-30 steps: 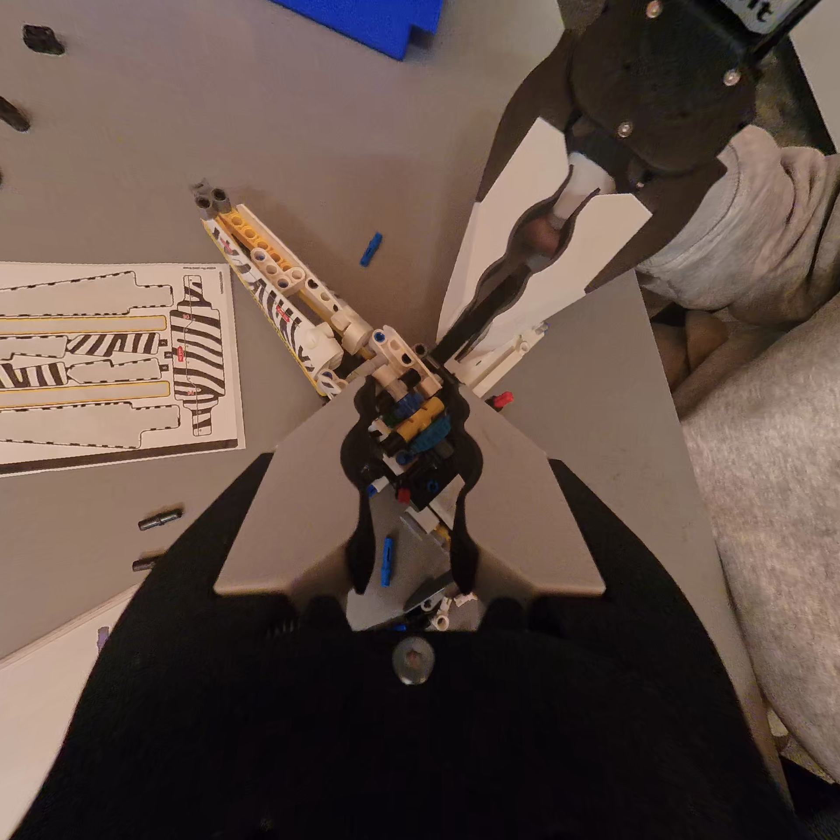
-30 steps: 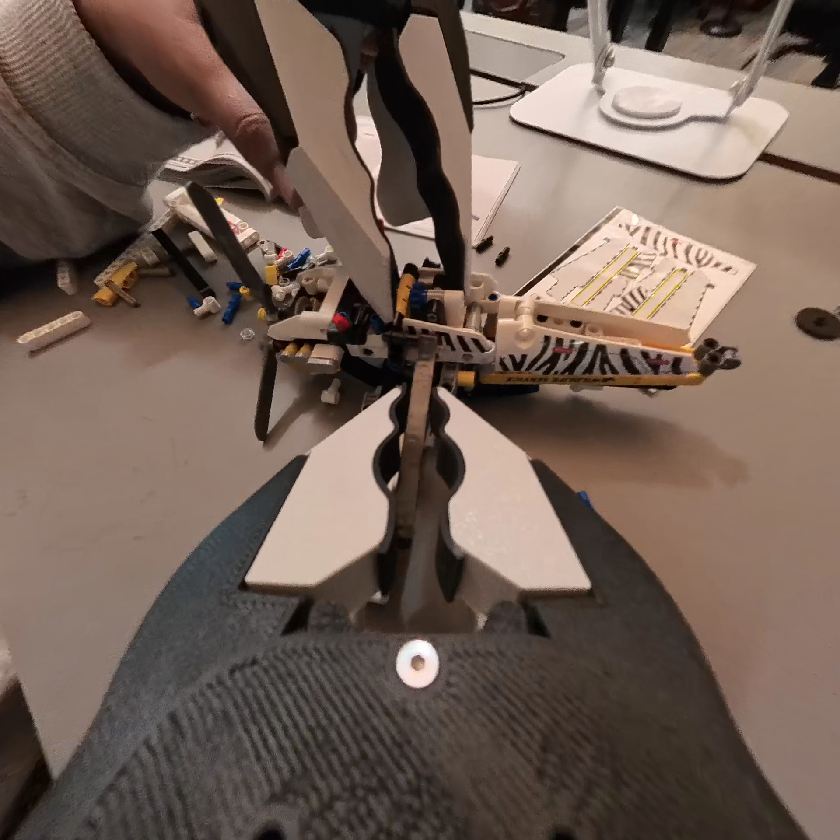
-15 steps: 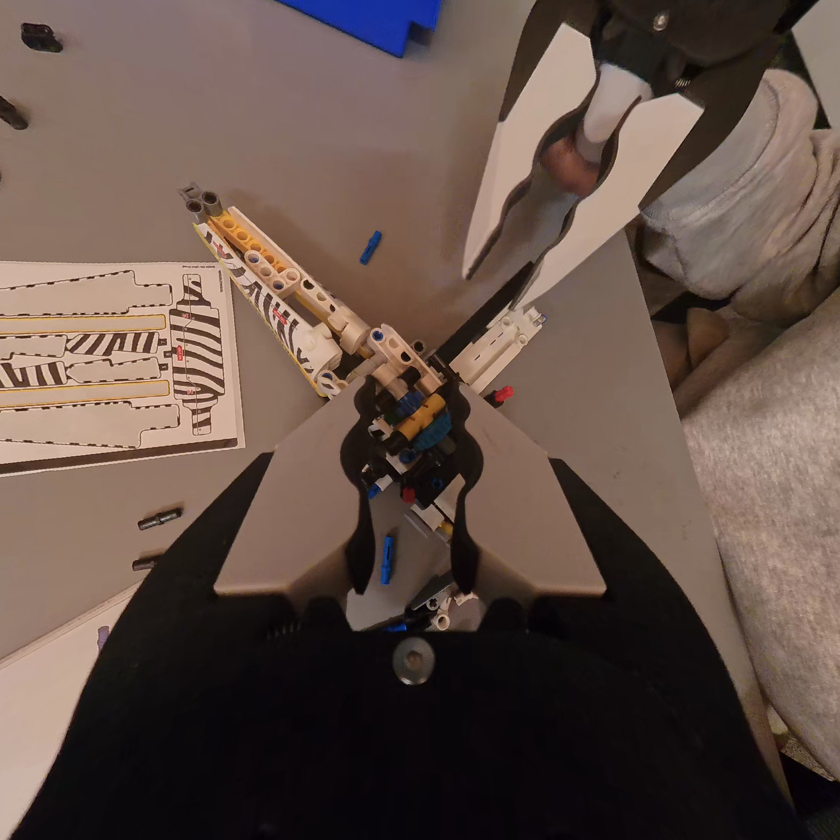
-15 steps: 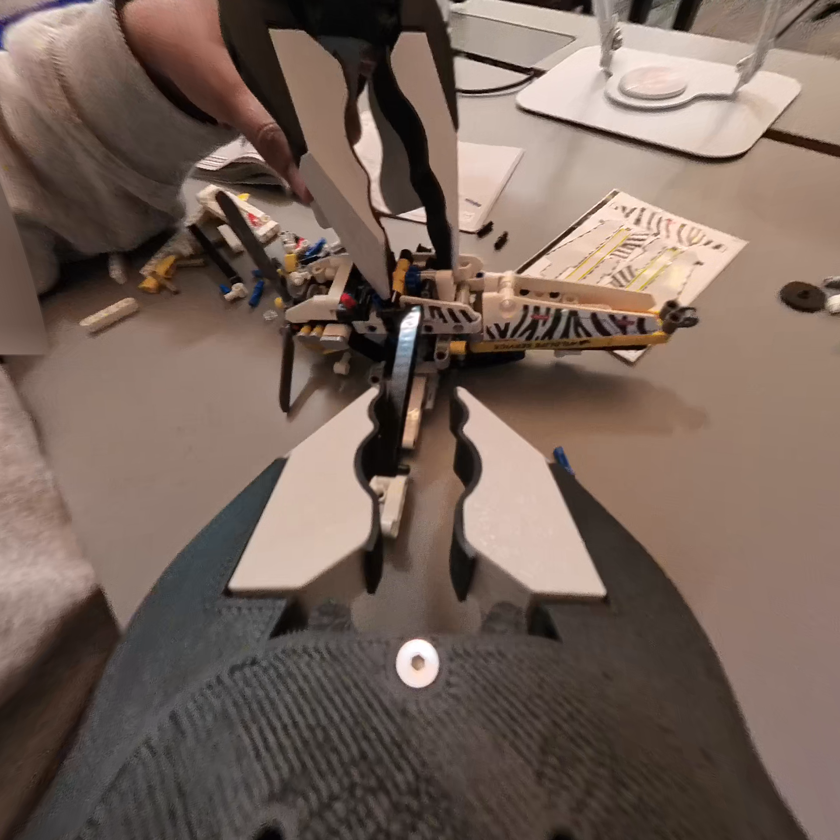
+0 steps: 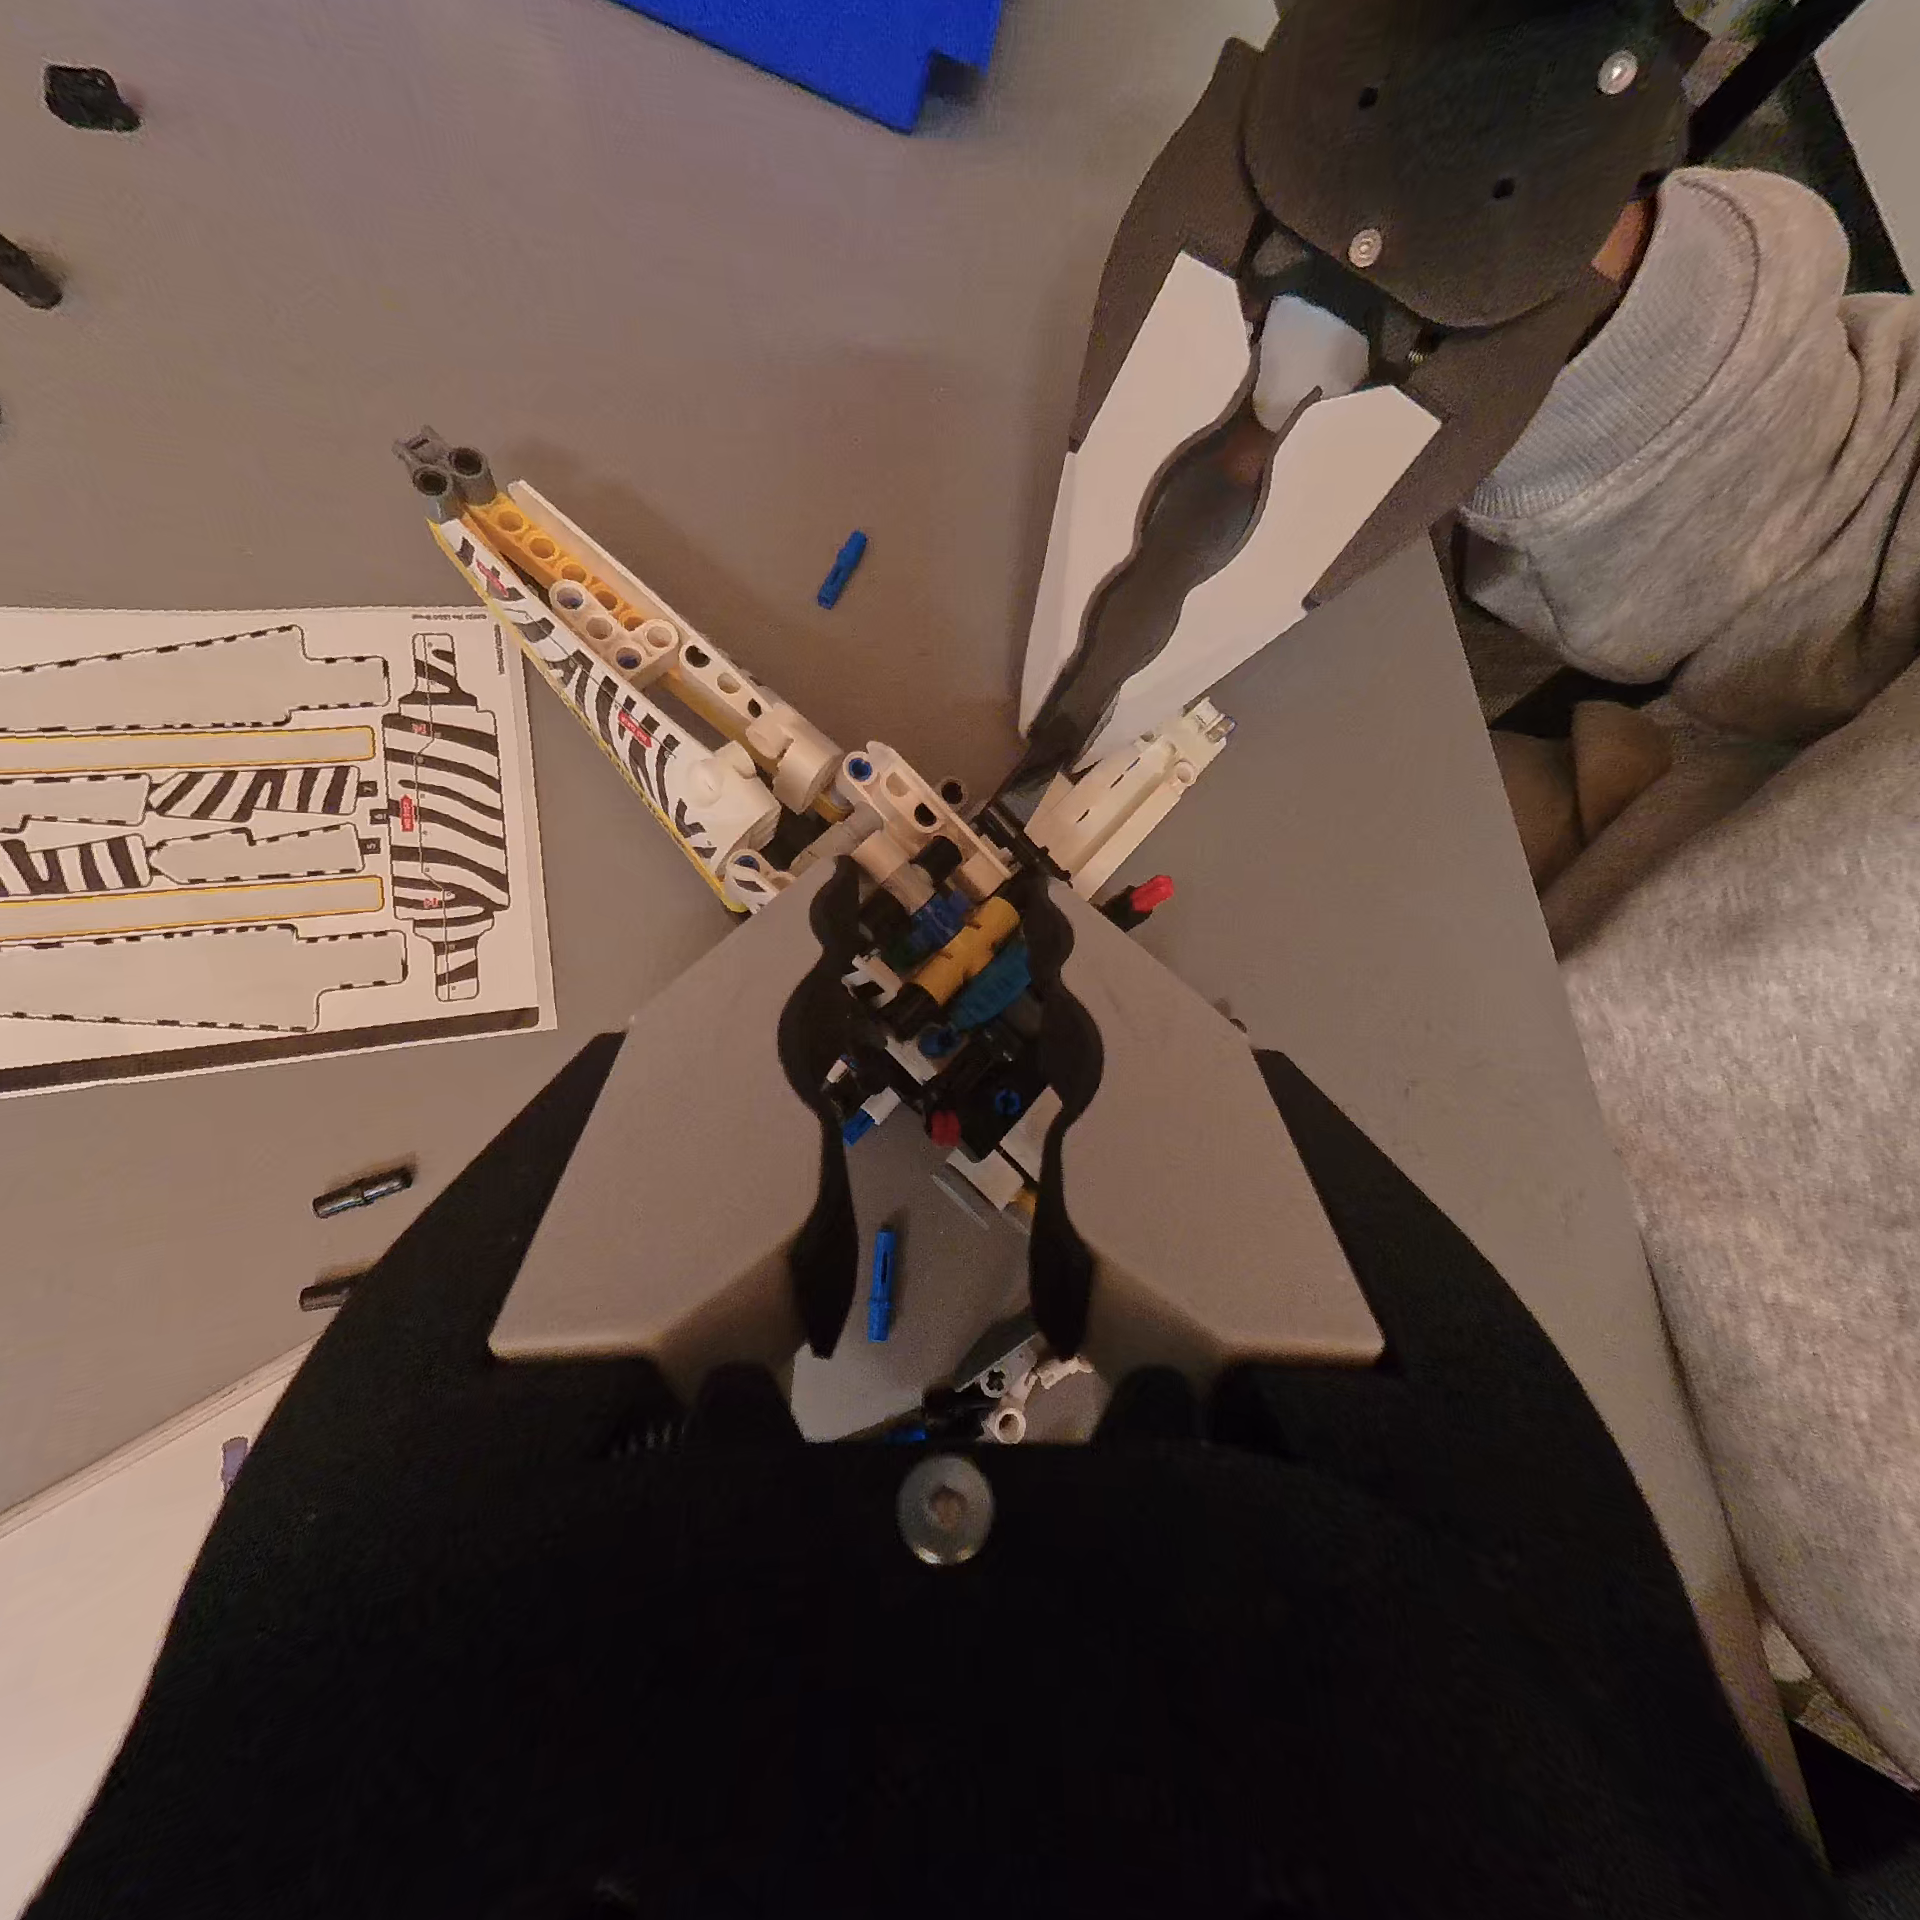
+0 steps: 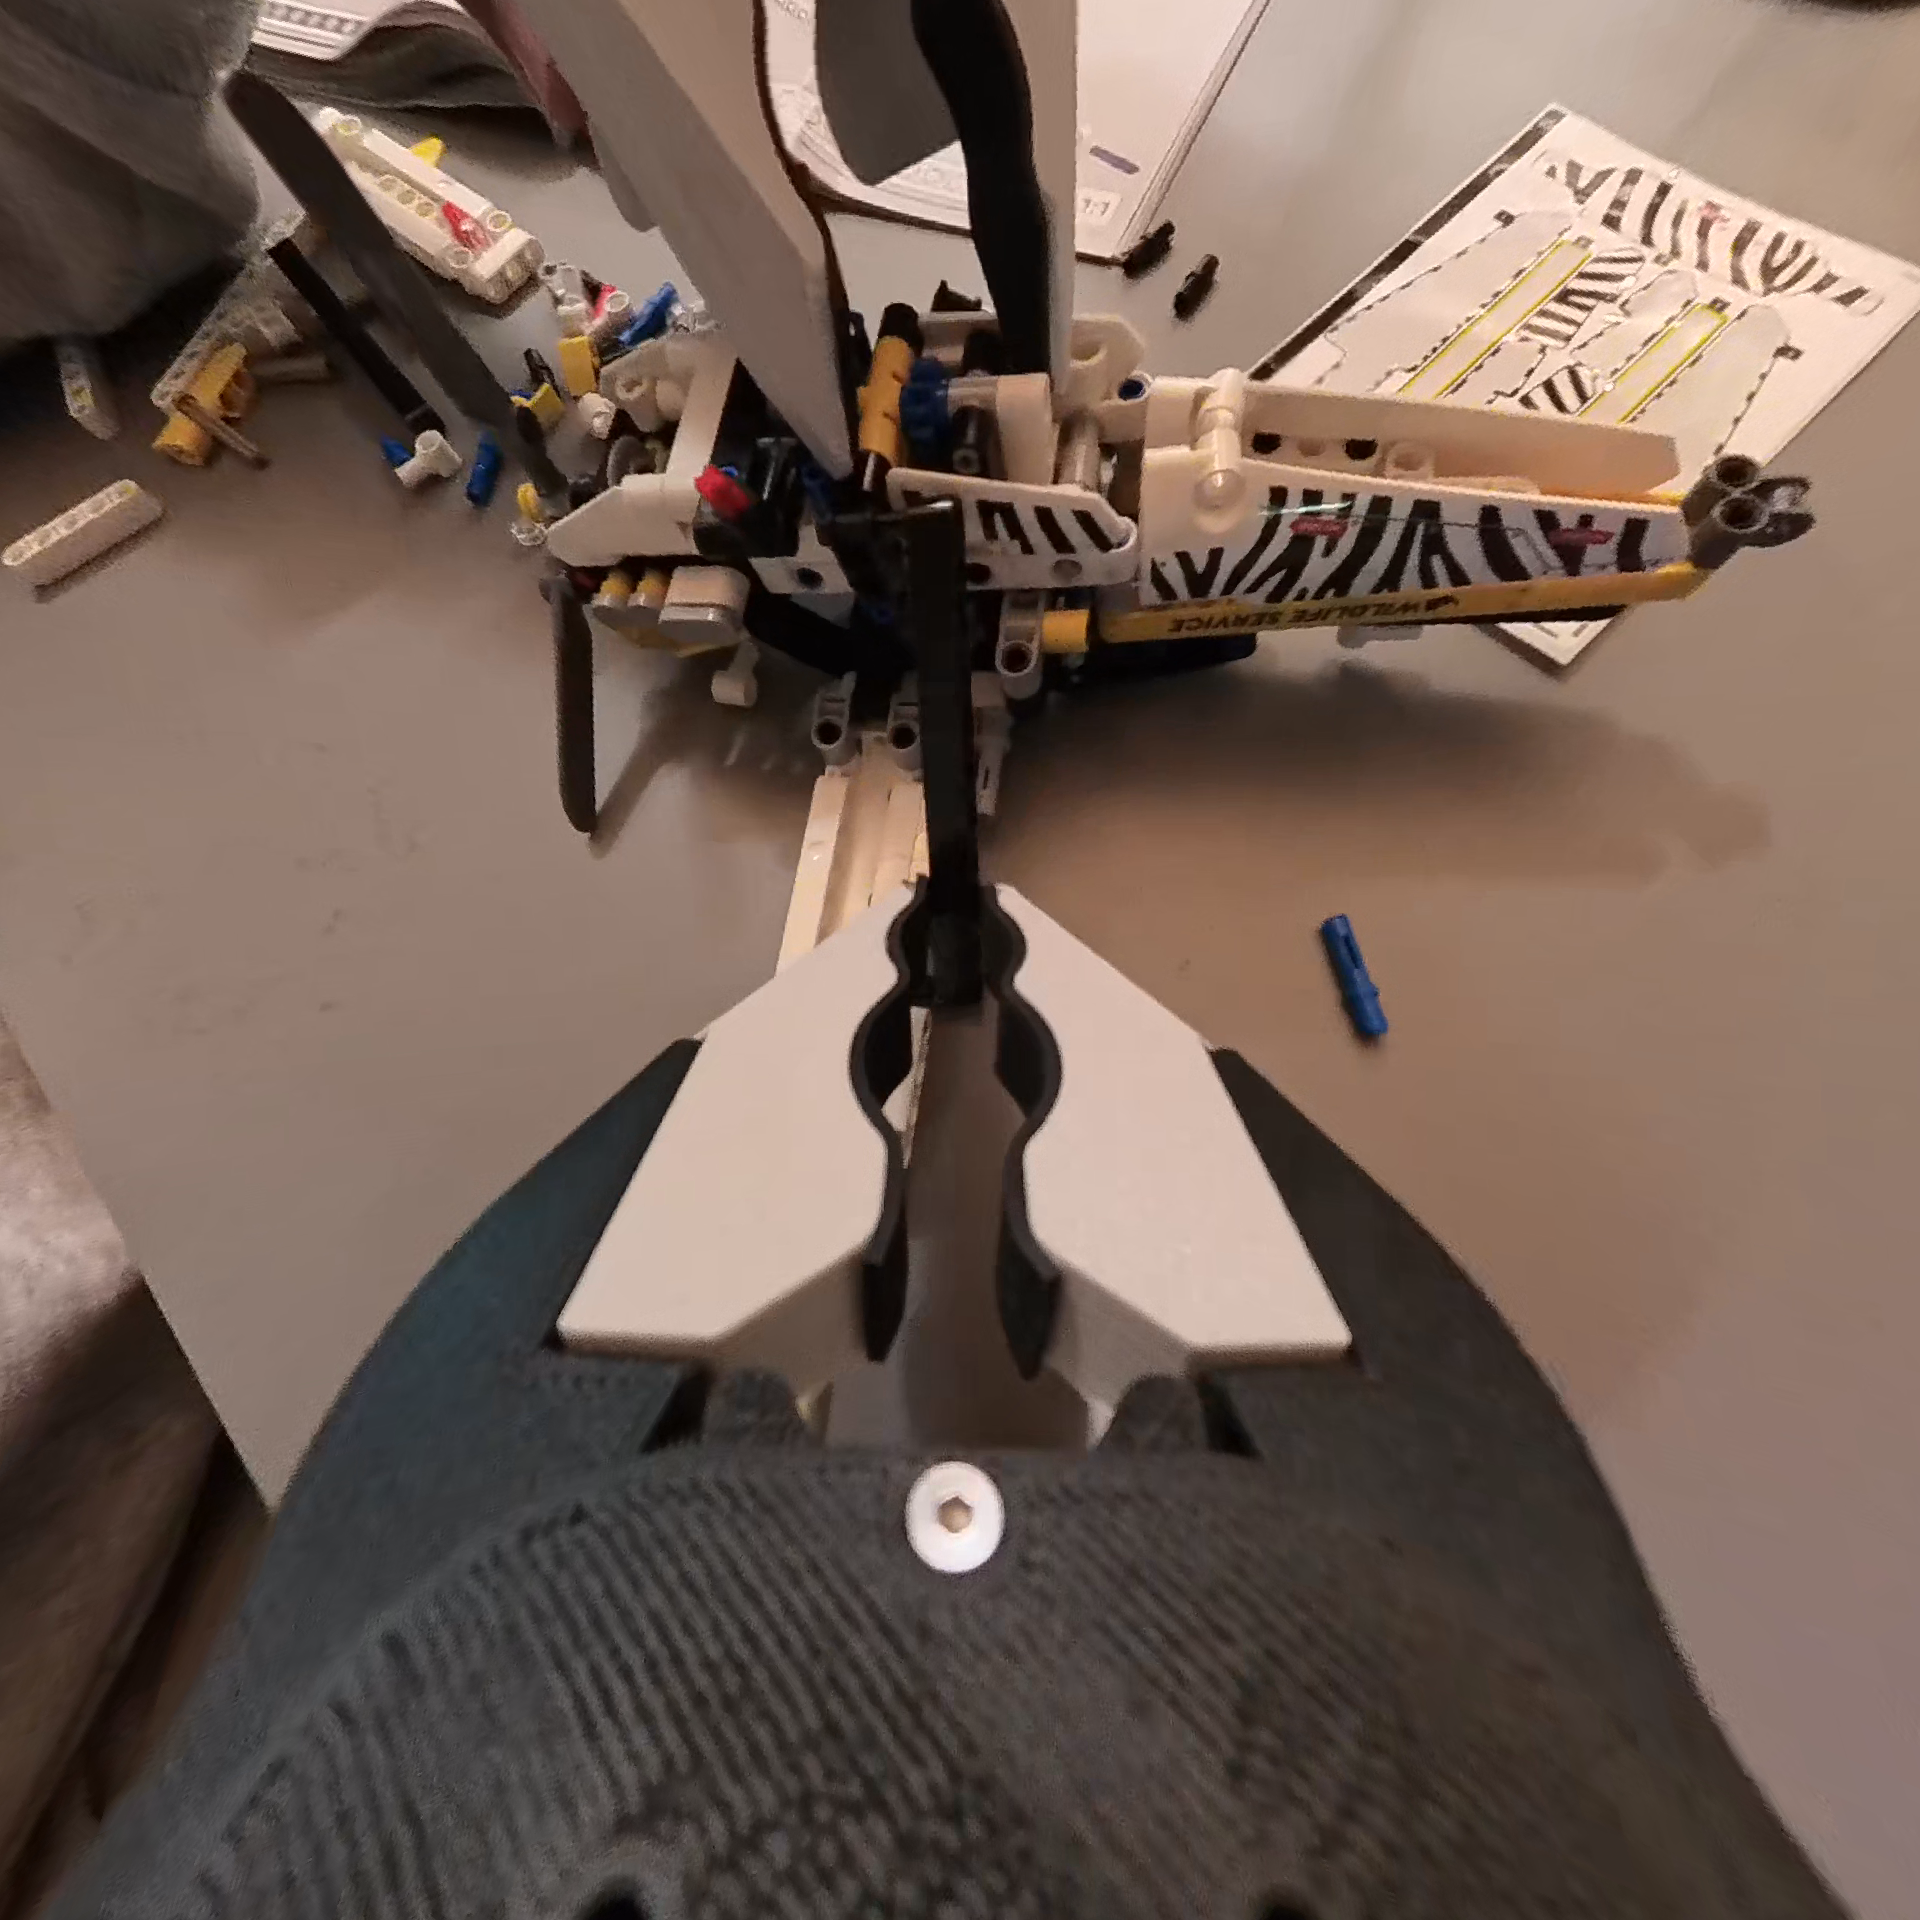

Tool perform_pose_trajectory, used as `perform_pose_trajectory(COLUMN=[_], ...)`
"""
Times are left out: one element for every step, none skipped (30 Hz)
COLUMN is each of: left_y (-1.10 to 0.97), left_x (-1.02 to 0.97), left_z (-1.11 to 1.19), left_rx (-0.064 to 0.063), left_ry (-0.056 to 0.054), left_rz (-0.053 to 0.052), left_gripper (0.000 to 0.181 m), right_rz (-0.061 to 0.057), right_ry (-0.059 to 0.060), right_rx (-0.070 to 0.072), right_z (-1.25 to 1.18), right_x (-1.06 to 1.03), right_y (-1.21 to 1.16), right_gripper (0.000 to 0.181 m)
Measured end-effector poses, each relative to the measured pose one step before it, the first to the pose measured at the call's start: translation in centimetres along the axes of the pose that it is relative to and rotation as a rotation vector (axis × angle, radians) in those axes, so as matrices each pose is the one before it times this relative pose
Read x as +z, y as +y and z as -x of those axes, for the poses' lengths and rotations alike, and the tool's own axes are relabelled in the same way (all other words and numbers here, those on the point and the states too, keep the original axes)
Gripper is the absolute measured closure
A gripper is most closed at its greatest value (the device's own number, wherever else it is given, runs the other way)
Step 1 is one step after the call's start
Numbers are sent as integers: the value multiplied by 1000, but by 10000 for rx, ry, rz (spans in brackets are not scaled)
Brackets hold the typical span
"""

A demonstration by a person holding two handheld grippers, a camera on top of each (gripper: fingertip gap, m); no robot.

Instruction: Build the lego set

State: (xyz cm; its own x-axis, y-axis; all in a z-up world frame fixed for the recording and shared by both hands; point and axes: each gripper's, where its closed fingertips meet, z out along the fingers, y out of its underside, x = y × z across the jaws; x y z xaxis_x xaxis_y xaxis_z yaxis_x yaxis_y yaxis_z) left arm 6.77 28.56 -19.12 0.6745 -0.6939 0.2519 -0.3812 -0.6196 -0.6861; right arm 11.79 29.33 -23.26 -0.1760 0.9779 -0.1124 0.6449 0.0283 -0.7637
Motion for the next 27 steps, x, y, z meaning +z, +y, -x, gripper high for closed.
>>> perform_pose_trajectory(left_y=[6,10,13,3,-3,0,-7,-5,-7,-16,3,10,-5,-4,12,-3,1,-4,6,-14,-8,-1,8,0,-1,8,-5], left_x=[-11,-3,-13,-8,-3,5,2,7,7,4,-6,-4,0,-6,0,-2,0,-4,1,6,4,1,-8,2,-13,2,-1], left_z=[13,16,18,10,0,0,-15,5,-16,-1,-1,5,6,5,-2,4,-2,-6,-1,-10,5,-1,-1,6,11,-4,6], left_rx=[-9,-9,-21,-23,-6,0,0,3,-4,-11,-8,-8,-15,-10,-10,-12,-7,3,3,1,4,-1,-7,-10,-8,-10,-6], left_ry=[1,0,8,13,2,-5,-6,-7,-1,5,1,4,10,6,3,1,-2,-6,-7,-4,-2,0,2,7,8,5,2], left_rz=[3,1,3,-5,-5,3,1,-1,-7,-10,-1,-3,-12,-4,1,-1,0,0,3,0,-6,-1,3,-6,-4,-2,-2], left_gripper=[150,150,150,150,150,150,150,150,150,150,150,150,150,150,150,150,150,150,150,150,150,150,150,150,150,150,150], right_rz=[10,-39,-82,-141,-230,-272,-249,-183,-69,55,138,191,258,317,343,336,278,172,101,111,103,71,69,80,95,20,-47], right_ry=[-10,18,-6,9,41,14,-17,20,83,128,135,132,133,132,132,122,89,59,28,28,57,22,9,108,217,202,165], right_rx=[116,118,125,137,147,148,147,133,87,5,-90,-148,-169,-189,-198,-179,-136,-90,-57,-34,-28,-44,-56,-75,-118,-122,-94], right_z=[-98,-153,-117,-128,-174,-124,-54,-63,-58,38,189,306,341,323,275,220,197,204,226,197,163,233,273,111,-61,-57,-65], right_x=[-53,-131,-246,-357,-475,-517,-478,-366,-196,6,176,310,420,468,460,401,308,181,39,-38,-55,-39,-21,7,49,-4,-43], right_y=[75,5,-57,-152,-275,-347,-321,-244,-94,109,280,402,491,558,538,452,290,90,-26,-20,4,-7,15,75,130,29,-76], right_gripper=[172,169,167,164,162,160,156,151,147,143,138,134,132,129,124,123,121,119,119,118,118,118,118,117,117,118,122])
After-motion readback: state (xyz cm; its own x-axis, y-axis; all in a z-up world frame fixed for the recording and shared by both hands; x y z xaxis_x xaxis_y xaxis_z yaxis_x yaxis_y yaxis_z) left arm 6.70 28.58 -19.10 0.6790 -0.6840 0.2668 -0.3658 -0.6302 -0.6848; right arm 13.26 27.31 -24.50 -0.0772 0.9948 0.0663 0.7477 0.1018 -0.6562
